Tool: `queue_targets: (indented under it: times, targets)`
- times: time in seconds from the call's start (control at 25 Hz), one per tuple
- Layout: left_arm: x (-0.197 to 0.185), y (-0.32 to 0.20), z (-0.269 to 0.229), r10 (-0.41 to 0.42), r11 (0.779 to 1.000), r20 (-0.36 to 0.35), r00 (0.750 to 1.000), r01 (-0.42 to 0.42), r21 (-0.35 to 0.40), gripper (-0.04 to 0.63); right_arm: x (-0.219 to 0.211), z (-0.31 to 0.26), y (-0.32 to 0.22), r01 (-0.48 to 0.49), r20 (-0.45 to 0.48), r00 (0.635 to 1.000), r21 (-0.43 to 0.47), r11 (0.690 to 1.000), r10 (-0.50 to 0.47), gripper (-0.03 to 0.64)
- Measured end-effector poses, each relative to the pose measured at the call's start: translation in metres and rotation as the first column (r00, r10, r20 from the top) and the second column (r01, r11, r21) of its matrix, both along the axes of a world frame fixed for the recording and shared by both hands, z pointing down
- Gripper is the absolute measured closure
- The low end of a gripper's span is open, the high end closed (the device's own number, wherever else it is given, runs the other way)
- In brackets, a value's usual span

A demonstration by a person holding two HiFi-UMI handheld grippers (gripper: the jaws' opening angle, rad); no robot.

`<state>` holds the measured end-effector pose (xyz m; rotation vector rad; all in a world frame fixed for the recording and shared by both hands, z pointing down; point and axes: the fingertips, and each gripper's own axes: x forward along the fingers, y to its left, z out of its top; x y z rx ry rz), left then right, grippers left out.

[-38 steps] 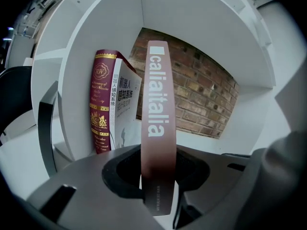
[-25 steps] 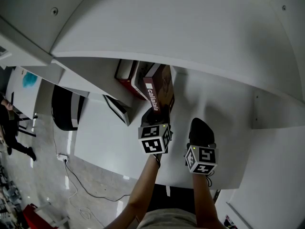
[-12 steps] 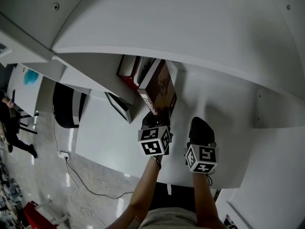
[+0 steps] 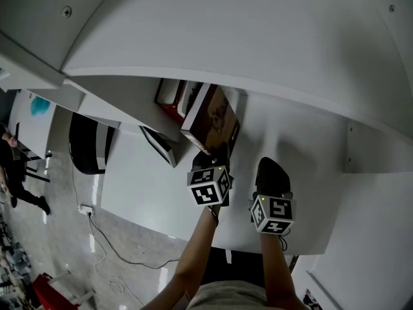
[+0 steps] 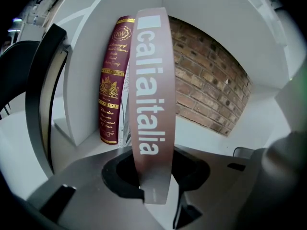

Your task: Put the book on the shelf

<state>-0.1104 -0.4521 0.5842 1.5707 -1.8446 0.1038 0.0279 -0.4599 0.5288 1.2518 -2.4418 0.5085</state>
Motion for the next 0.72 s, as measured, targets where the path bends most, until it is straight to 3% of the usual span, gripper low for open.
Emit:
queue_targets:
  times: [0.72]
  targets:
    - [0.0, -0.023, 0.023, -0.016, 1.0, -0.036, 0.999, 0.016, 0.005, 0.443, 0.007, 0.002, -0.013, -0.018, -0.002, 1.0, -0.001, 1.0, 0.018, 0.6]
